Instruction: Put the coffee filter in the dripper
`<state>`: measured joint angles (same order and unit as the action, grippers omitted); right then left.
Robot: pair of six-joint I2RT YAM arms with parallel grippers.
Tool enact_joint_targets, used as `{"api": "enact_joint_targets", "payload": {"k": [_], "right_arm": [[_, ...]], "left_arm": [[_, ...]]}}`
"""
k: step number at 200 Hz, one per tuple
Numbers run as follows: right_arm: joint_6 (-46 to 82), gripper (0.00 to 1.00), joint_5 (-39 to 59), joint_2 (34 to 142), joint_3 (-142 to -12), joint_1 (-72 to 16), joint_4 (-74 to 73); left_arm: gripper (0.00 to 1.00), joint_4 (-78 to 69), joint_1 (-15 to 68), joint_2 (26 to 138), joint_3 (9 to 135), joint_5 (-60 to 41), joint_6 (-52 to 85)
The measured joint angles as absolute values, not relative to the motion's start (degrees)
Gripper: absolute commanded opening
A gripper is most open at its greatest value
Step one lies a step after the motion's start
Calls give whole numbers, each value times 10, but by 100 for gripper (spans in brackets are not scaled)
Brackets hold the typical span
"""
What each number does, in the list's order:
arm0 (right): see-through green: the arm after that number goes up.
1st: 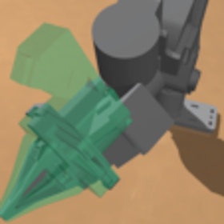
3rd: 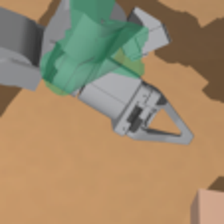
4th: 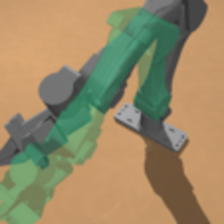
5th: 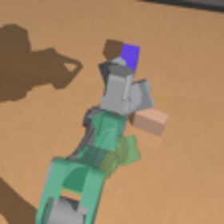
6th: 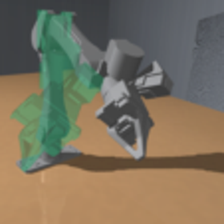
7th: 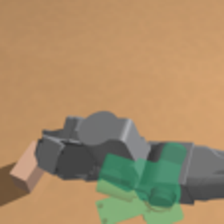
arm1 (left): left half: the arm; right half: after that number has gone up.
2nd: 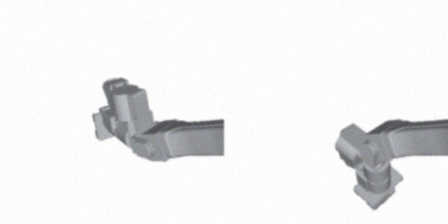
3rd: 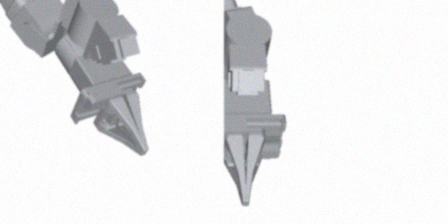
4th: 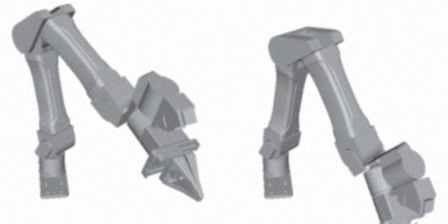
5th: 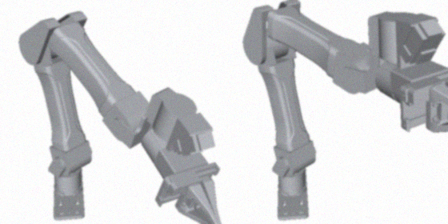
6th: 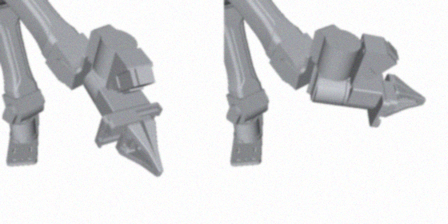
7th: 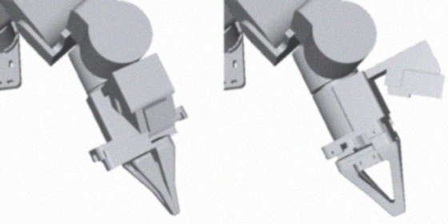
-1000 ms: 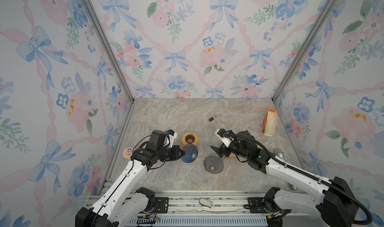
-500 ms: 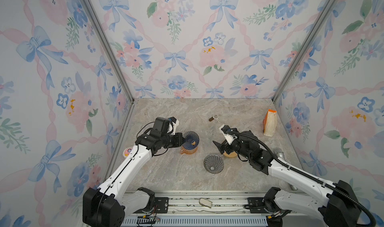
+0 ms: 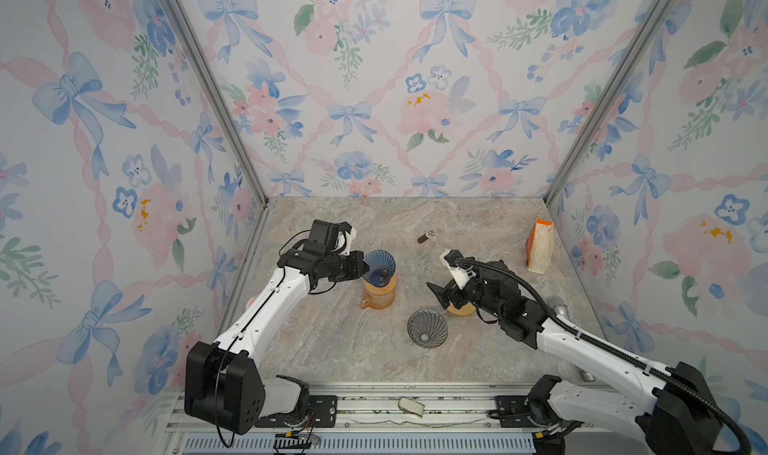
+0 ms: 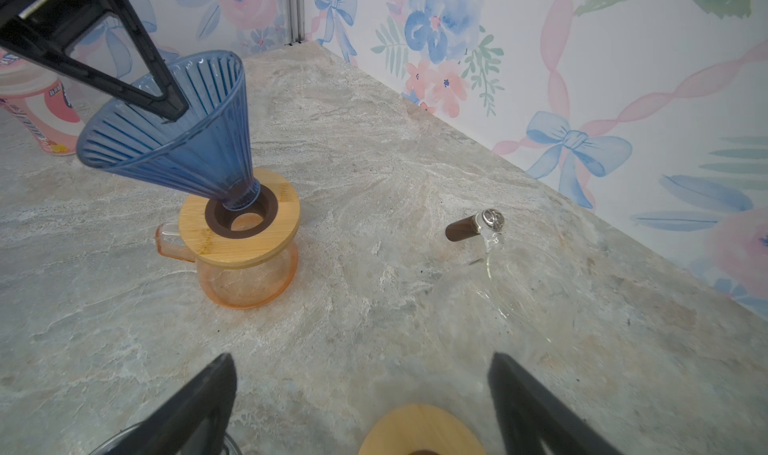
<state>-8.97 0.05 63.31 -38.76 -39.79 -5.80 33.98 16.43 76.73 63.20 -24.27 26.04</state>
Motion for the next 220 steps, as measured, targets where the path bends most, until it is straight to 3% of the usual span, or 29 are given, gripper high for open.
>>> {"api": "enact_joint_targets", "payload": {"k": [220], "right_arm": [[-57, 96, 25, 673, -401, -389, -40]], "left_arm": [[0, 394, 161, 846, 683, -231, 190]]}}
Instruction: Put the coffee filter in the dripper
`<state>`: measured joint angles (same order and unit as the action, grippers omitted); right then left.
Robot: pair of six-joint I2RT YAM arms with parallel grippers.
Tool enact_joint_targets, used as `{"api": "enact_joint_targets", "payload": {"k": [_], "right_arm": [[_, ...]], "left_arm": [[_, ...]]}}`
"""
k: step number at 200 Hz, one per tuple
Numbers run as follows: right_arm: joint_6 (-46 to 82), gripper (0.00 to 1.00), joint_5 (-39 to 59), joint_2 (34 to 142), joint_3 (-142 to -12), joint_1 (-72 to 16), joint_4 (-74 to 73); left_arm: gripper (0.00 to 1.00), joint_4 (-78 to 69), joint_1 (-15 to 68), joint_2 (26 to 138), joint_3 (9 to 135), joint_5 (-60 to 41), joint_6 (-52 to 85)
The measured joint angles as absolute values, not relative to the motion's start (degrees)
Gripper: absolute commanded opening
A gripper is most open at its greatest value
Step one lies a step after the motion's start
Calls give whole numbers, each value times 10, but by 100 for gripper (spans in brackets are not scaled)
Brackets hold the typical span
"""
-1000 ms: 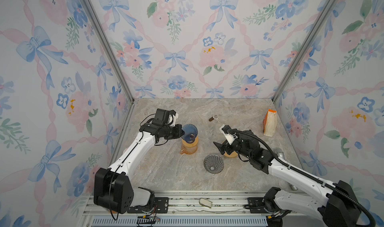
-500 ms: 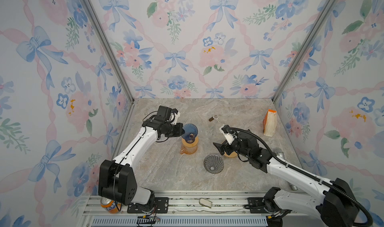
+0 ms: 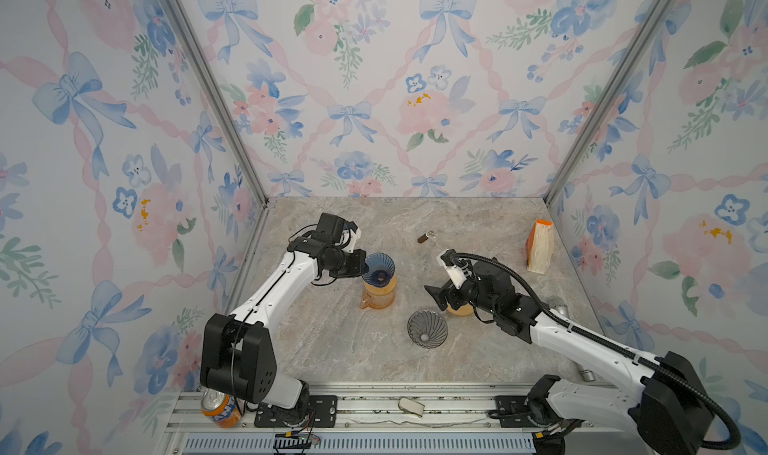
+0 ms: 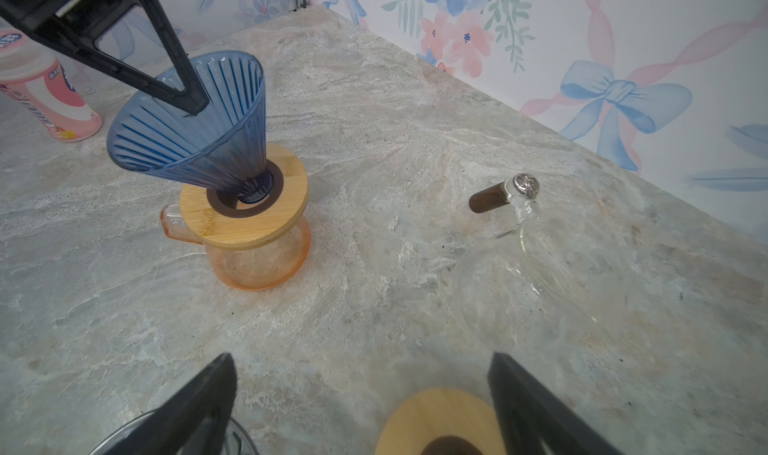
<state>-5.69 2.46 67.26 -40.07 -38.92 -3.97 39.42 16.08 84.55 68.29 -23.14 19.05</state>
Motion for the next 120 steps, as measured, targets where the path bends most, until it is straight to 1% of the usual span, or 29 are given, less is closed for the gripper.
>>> {"api": "enact_joint_targets", "payload": {"k": [70, 95, 120], "right_arm": [[-43, 97, 45, 685, -420, -380, -31], [-18, 97, 87, 703, -447, -352, -22], [-4, 97, 115, 726, -479, -338, -3]], "left_arm": [[0, 405, 160, 871, 695, -231, 180], [0, 406, 160, 877, 699, -231, 180], [7, 409, 160, 880, 706, -231, 180]]}}
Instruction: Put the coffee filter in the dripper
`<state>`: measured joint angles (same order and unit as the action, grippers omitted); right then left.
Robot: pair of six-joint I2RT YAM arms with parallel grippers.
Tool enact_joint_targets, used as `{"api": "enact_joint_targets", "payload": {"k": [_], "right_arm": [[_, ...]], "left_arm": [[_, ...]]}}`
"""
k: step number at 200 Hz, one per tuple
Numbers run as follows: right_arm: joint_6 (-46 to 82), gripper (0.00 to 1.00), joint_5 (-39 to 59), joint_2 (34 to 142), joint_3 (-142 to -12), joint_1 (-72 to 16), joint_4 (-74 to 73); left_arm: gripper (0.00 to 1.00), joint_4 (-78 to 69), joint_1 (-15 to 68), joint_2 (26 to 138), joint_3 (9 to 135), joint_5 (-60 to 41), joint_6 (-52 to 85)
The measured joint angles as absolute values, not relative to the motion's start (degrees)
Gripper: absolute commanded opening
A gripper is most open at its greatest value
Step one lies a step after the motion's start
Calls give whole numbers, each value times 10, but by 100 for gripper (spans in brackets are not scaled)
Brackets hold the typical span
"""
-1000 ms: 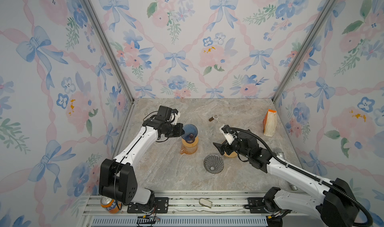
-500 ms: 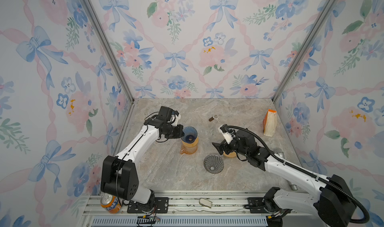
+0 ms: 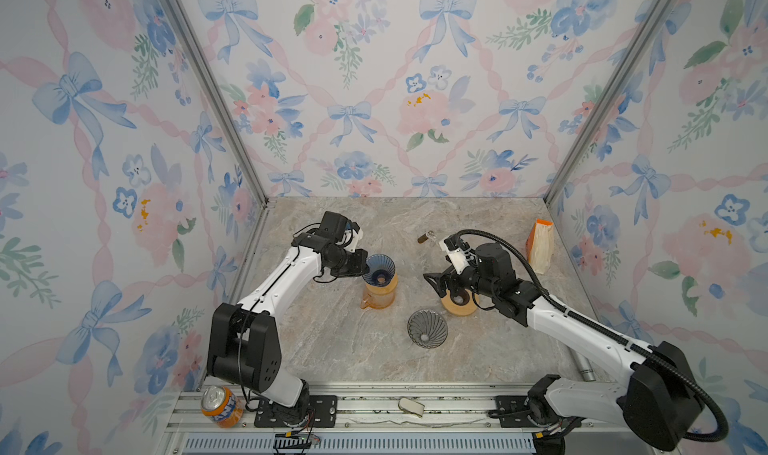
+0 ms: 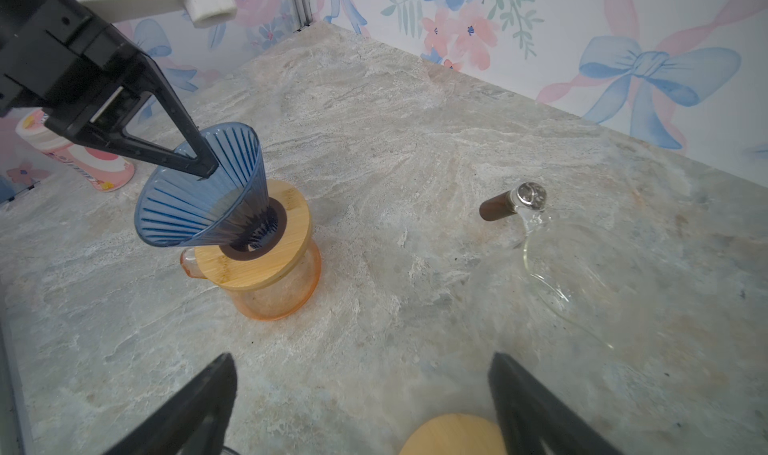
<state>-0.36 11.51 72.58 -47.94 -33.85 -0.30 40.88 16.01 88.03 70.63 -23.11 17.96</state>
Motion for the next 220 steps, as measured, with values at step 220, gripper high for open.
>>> {"api": "enact_joint_targets", "payload": {"k": [220], "right_arm": [[52, 72, 153, 937, -850, -362, 280]], "left_arm": [[35, 408, 149, 861, 746, -220, 169]]}}
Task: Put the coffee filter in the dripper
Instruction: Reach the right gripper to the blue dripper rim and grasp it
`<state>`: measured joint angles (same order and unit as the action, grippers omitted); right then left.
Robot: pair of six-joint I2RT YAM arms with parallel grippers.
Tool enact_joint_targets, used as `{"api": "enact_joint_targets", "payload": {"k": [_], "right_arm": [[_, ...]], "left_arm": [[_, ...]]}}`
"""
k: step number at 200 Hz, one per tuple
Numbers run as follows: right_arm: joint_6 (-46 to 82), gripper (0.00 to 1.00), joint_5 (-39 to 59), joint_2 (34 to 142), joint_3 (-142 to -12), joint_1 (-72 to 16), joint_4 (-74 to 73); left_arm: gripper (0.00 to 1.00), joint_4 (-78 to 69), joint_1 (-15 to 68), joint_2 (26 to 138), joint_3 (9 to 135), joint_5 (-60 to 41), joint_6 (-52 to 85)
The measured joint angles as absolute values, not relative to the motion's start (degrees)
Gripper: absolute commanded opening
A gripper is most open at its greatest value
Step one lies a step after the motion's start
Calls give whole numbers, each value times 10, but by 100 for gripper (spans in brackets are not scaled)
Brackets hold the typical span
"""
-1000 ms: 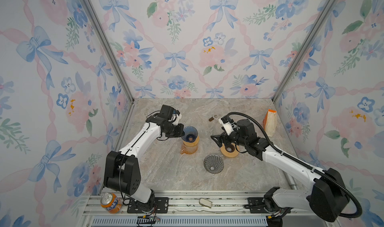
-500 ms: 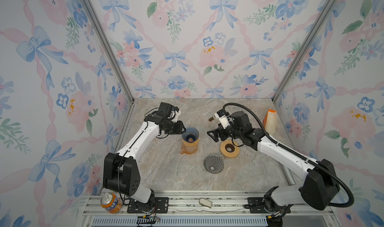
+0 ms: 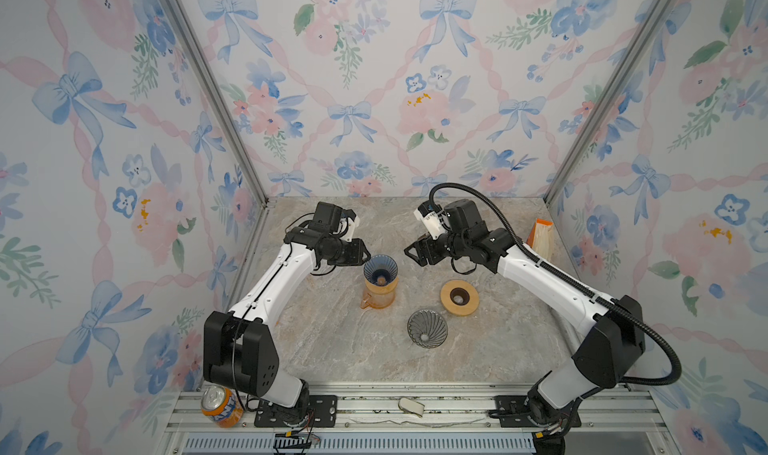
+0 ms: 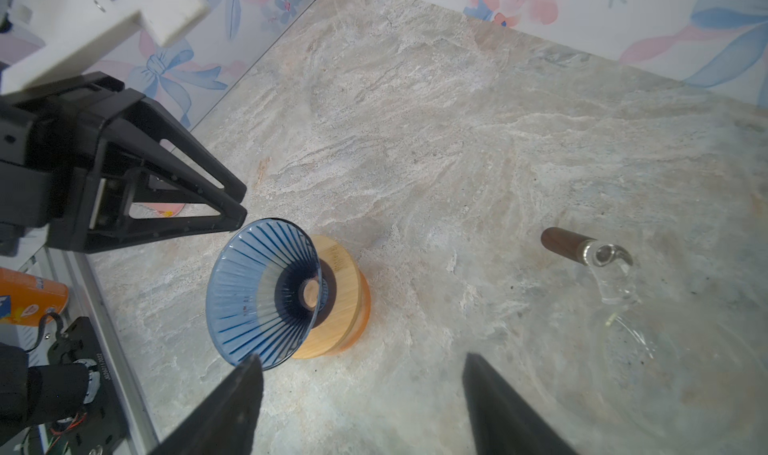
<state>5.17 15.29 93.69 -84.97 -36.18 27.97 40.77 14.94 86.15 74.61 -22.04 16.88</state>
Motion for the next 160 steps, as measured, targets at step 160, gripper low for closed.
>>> {"api": "enact_joint_targets", "payload": {"k": [160], "right_arm": [[74, 36, 124, 1107, -1056, -418, 507]], "left_arm": [[29, 408, 152, 881, 746, -223, 145]]}}
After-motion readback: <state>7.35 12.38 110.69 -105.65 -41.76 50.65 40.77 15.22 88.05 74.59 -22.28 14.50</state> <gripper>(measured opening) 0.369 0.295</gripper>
